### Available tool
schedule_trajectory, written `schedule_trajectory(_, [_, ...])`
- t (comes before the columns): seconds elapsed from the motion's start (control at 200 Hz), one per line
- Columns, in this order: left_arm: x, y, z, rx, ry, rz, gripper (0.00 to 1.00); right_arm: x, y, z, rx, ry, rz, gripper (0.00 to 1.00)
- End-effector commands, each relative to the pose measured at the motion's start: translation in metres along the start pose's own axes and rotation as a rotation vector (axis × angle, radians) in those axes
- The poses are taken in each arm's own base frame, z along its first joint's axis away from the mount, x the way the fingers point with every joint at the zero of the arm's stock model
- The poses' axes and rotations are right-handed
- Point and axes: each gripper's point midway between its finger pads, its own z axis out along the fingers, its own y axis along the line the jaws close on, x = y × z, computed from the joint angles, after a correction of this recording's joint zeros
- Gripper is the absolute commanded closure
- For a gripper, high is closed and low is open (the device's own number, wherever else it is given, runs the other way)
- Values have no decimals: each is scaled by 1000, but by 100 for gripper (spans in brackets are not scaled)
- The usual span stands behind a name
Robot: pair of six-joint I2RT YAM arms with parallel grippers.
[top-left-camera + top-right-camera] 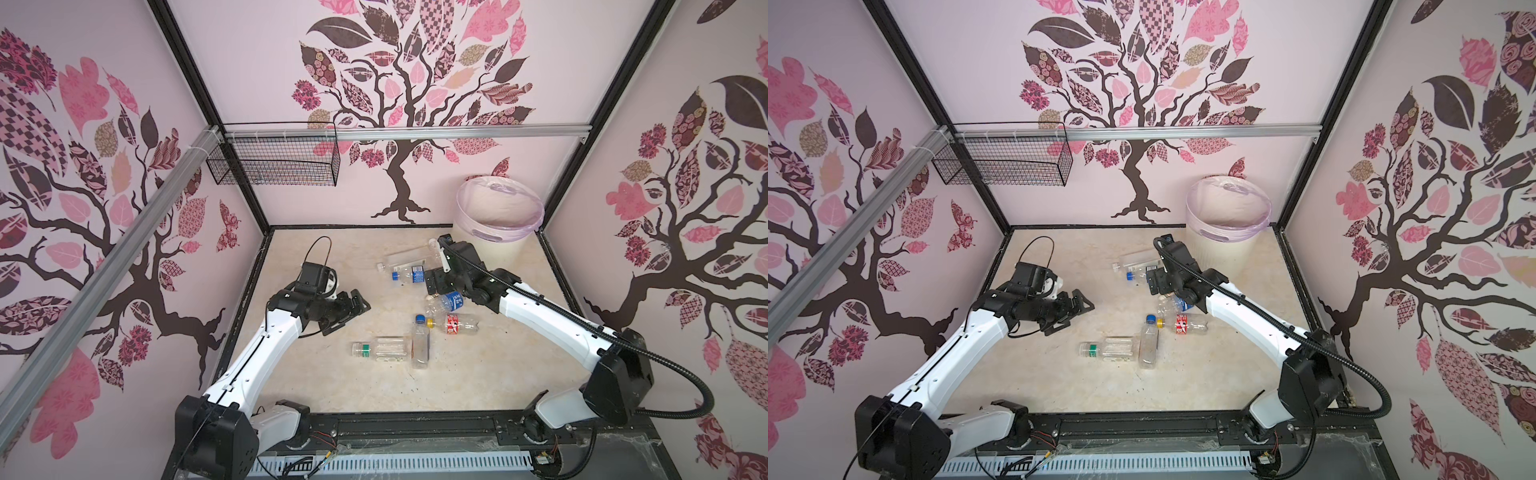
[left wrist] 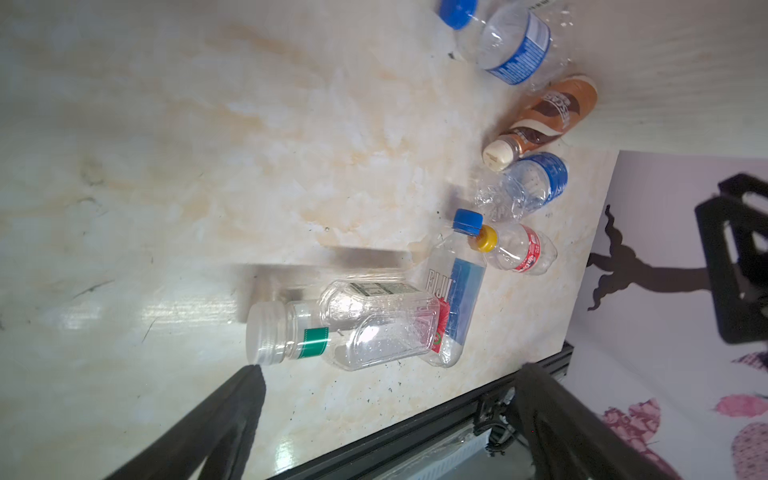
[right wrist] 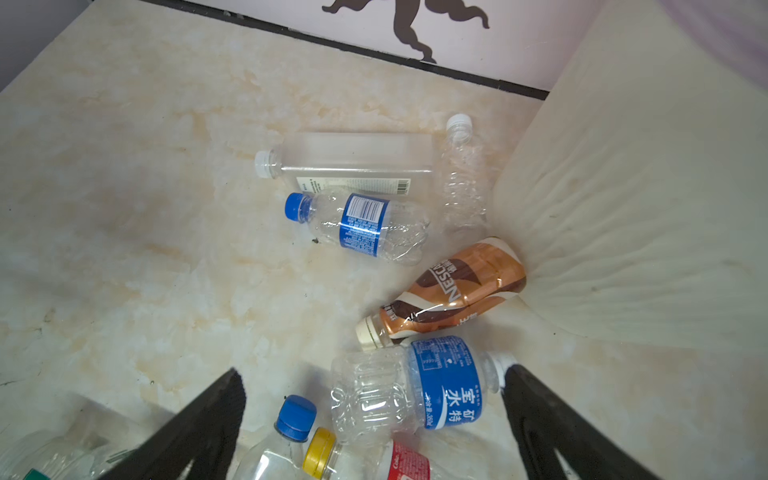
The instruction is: Throw the plastic bottles in the bin
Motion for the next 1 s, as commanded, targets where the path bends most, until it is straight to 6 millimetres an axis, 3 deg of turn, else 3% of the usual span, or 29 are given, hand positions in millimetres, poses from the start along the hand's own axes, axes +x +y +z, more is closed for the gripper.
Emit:
schedule_trajectory(0.0, [23,2,5,79,88,-140,2,-23,2,-20,-34,-95,50,0])
schedule_trajectory(0.29, [51,27,24,91,134,-375,2,-28,2,-19,-31,-113,53,1])
schedule_trajectory(0.465, [63,41,46,118,175,-483,2,-29,4,-17,-35,-119,54,1])
schedule_trajectory(0.995, [36,38,77,116,154,-447,2,-27,3,-20,-45,-129,76,0])
